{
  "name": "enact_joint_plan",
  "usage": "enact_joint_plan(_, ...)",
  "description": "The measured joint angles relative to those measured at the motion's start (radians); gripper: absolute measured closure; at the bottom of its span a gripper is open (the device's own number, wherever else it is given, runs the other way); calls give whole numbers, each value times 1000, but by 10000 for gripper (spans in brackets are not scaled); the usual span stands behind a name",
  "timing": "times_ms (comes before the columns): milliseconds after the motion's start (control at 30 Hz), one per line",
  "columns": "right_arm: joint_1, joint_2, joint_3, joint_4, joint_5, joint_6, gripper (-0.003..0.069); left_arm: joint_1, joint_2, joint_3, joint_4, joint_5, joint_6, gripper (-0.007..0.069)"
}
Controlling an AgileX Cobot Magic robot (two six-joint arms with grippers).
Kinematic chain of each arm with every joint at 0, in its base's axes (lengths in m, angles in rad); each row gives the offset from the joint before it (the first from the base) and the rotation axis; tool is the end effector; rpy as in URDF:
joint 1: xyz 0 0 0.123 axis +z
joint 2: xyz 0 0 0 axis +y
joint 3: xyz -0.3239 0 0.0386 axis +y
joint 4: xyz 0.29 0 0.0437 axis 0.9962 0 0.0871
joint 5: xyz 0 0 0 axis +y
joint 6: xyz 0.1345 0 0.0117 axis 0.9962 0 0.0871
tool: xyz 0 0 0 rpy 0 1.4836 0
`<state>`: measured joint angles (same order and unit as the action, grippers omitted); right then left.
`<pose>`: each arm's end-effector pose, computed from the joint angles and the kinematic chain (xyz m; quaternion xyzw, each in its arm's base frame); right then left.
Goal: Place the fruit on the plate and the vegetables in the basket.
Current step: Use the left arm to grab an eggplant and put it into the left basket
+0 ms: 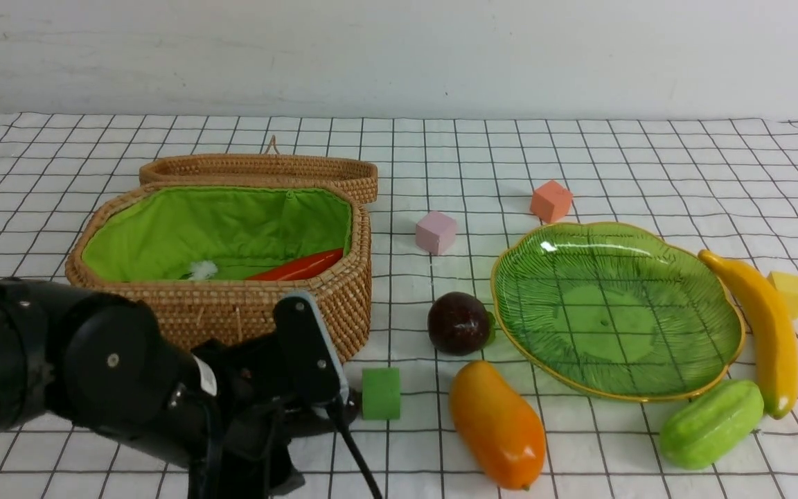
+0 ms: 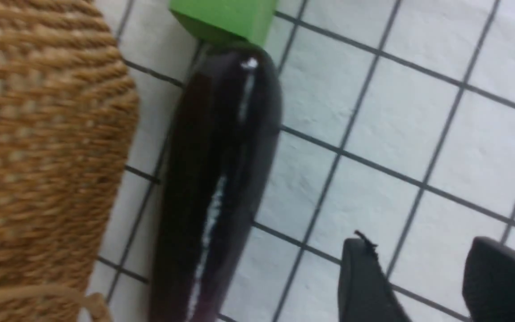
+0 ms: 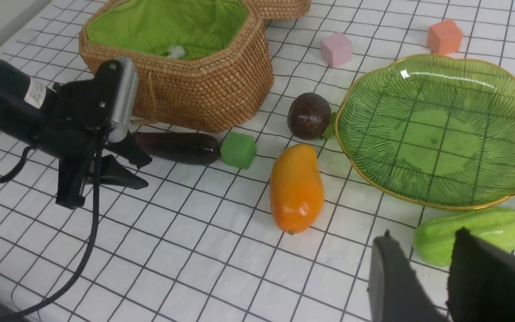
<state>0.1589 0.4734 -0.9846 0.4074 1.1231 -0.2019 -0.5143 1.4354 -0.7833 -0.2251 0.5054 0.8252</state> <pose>0.0635 0.0590 0.4256 -0.1672 0.8319 0.1912 0.4934 0.2689 -0.1687 0.1908 0.5336 0.8055 -0.0380 0.2550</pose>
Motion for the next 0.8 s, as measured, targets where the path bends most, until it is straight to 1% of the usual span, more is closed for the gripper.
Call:
enact_joint_plan(100, 0, 0, 0, 0, 0, 0, 441, 31, 19, 0, 17, -45, 0, 172)
enact_joint_plan(167, 0, 0, 0, 0, 0, 0, 439, 49, 46, 0, 31, -72, 0, 112)
enact_joint_plan(200, 0, 0, 0, 0, 0, 0, 438, 50, 48, 0, 31, -74, 0, 112)
enact_joint_plan(233, 0, 0, 0, 0, 0, -2, 438, 57, 71, 0, 45, -88, 0, 80)
enact_joint_plan(300, 0, 0, 0, 1, 0, -2, 438, 59, 105, 0, 64, -106, 0, 62)
enact_joint_plan(500, 0, 0, 0, 1, 0, -3, 435, 59, 182, 0, 115, -198, 3, 52)
enact_joint_plan(600, 0, 0, 0, 1, 0, -3, 434, 59, 205, 0, 116, -192, 3, 55)
enact_joint_plan(667, 0, 0, 0, 1, 0, -3, 434, 59, 219, -1, 110, -169, 3, 75)
enact_joint_plan(767, 0, 0, 0, 1, 1, -3, 434, 59, 222, -4, 82, -117, 3, 192)
enact_joint_plan(800, 0, 0, 0, 1, 1, -3, 434, 59, 222, -4, 82, -114, 3, 202)
